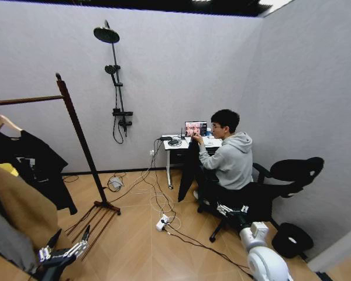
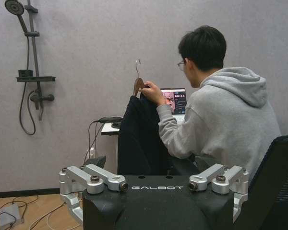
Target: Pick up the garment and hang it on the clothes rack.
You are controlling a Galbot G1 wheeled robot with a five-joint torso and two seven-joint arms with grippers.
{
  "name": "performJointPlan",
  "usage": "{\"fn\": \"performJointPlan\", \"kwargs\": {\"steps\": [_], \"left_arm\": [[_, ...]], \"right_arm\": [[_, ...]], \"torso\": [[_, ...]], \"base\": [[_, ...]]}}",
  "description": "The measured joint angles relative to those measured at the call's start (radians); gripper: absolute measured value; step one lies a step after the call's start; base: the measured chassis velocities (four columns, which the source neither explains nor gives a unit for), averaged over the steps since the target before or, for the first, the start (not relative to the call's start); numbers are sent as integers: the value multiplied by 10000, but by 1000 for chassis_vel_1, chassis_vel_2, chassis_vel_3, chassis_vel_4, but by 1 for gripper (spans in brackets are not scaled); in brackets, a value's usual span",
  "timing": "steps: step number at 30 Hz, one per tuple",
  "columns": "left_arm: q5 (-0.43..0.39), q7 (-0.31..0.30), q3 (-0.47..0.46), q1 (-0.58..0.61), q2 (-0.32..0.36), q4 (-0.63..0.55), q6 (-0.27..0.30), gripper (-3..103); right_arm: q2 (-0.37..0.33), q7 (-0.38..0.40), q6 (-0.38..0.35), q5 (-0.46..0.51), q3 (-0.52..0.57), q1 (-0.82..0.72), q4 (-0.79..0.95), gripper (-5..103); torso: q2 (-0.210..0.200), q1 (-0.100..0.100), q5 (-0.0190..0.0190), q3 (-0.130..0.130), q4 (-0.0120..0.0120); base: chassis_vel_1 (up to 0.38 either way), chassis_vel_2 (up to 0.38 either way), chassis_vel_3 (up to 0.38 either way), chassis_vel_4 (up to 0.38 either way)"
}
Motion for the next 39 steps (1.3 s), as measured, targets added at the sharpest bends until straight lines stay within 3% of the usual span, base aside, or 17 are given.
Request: {"fn": "performJointPlan", "kwargs": {"steps": [13, 39], "left_arm": [[0, 1, 0, 0, 0, 0, 0, 100], [0, -1, 0, 0, 0, 0, 0, 100]], "right_arm": [[254, -3, -62, -367, -12, -291, 455, 100], [686, -13, 87, -1005, -56, -561, 579, 100]], "torso": [[-1, 3, 0, 1, -4], [-1, 2, -3, 1, -2]], "base": [[94, -94, -87, 100], [193, -202, -205, 191]]}}
